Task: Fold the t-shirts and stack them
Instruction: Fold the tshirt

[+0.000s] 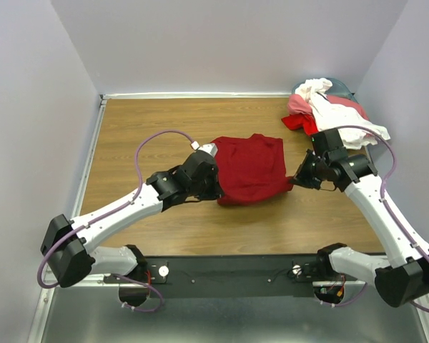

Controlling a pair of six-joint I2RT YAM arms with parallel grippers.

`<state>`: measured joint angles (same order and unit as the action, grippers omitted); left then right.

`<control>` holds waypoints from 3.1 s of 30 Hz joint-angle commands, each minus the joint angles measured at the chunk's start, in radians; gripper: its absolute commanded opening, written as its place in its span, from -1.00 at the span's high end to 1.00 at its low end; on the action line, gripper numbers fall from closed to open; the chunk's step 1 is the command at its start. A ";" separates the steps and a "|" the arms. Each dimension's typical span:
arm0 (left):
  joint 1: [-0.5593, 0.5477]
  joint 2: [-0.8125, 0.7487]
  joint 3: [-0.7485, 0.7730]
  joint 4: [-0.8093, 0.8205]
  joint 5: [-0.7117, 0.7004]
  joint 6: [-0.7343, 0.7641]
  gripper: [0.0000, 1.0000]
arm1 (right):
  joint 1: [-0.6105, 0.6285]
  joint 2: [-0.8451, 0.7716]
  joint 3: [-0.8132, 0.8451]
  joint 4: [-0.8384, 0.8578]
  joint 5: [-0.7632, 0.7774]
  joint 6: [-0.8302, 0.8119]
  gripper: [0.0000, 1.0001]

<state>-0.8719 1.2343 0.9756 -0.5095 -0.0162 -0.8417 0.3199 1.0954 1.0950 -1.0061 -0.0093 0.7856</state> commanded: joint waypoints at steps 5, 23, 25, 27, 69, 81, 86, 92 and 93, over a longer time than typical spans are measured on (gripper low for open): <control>0.059 0.019 0.052 0.051 -0.036 0.044 1.00 | 0.004 0.096 0.121 0.063 0.130 -0.025 0.99; 0.223 0.125 0.118 0.141 0.077 0.173 1.00 | 0.002 0.351 0.344 0.109 0.239 -0.137 0.99; 0.229 0.140 0.129 0.146 0.079 0.187 1.00 | 0.002 0.371 0.361 0.116 0.250 -0.140 0.99; 0.243 0.162 0.144 0.149 0.071 0.194 1.00 | 0.001 0.405 0.374 0.123 0.258 -0.149 0.99; 0.488 0.755 0.698 0.142 0.148 0.354 -0.80 | -0.120 1.072 0.913 0.198 0.192 -0.240 -0.06; 0.505 0.547 0.392 0.293 0.195 0.366 -0.97 | -0.091 0.925 0.748 0.271 0.031 -0.285 -0.45; 0.504 0.475 0.214 0.411 0.274 0.337 -0.97 | -0.039 0.812 0.513 0.377 -0.064 -0.270 -0.35; 0.498 0.445 0.074 0.553 0.353 0.279 -0.97 | 0.024 0.796 0.396 0.434 -0.128 -0.252 -0.23; 0.495 0.447 0.063 0.569 0.363 0.271 -0.97 | 0.024 0.794 0.376 0.445 -0.136 -0.247 -0.21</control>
<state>-0.3668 1.7226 1.0744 -0.0841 0.2588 -0.5282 0.3233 1.9182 1.5345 -0.6327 -0.0616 0.5240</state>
